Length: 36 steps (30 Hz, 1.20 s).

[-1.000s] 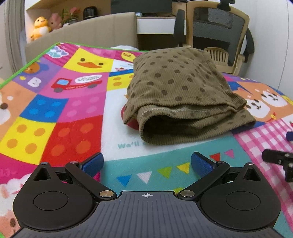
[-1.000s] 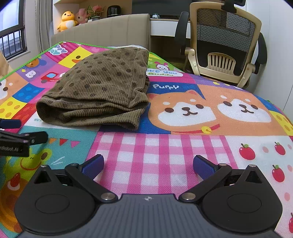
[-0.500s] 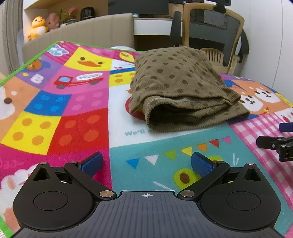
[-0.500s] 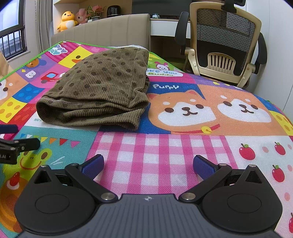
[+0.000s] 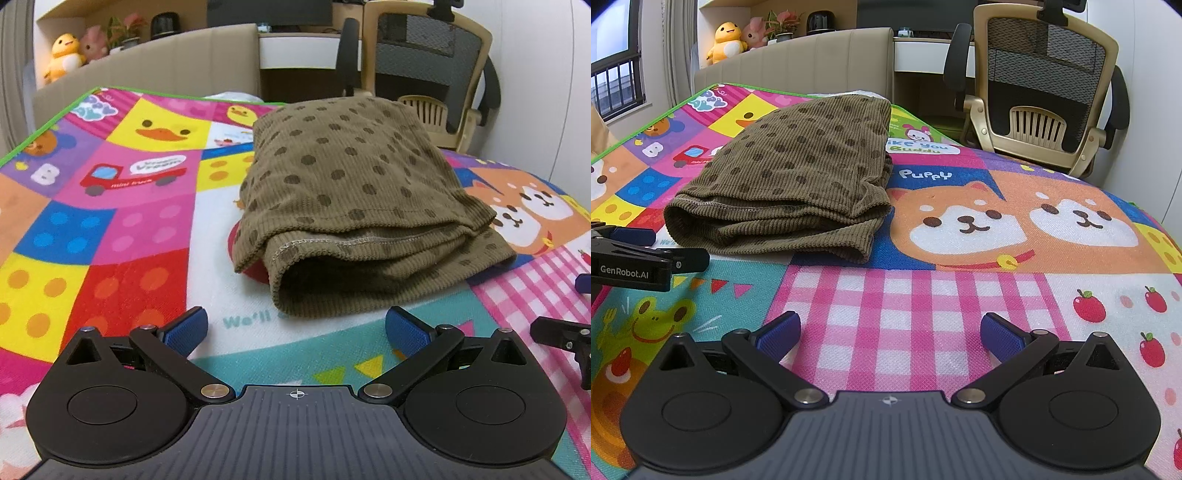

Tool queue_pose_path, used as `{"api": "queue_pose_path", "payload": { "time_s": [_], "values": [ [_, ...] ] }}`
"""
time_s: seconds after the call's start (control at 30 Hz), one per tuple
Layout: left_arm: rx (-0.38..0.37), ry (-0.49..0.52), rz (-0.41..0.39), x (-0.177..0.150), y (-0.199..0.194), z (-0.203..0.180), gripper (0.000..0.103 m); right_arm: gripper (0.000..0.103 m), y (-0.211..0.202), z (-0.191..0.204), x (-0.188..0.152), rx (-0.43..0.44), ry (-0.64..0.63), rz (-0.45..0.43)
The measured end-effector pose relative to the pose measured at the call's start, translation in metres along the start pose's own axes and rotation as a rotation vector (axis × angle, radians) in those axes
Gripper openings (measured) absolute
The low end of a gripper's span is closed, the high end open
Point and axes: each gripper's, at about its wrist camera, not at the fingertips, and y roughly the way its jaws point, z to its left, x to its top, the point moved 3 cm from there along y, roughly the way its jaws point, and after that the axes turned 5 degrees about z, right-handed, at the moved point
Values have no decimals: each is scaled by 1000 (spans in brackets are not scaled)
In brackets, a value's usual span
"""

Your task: Fold clothes

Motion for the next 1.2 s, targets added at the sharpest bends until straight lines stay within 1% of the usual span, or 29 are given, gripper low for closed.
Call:
{"api": "queue_pose_path", "payload": {
  "time_s": [1.2],
  "values": [
    [-6, -7, 2, 1, 1, 1, 103, 103, 0, -1, 0, 1, 1, 0]
  ]
}}
